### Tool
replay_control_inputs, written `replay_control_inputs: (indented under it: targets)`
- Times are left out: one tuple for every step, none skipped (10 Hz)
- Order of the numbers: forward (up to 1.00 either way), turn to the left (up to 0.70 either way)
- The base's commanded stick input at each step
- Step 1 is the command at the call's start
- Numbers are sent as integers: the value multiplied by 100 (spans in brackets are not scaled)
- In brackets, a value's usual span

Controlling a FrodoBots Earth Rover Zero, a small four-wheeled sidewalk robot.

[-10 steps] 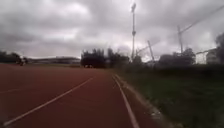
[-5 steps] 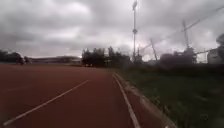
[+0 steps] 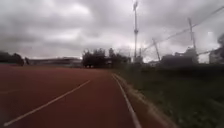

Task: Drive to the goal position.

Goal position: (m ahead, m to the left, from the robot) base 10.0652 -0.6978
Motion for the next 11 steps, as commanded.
replay_control_inputs:
  targets:
    - [70, -31]
    - [70, -27]
    - [70, -11]
    - [70, 0]
    - [70, 0]
    - [70, 0]
    - [70, 0]
    - [70, 0]
    - [70, 0]
    - [70, 0]
    - [70, 0]
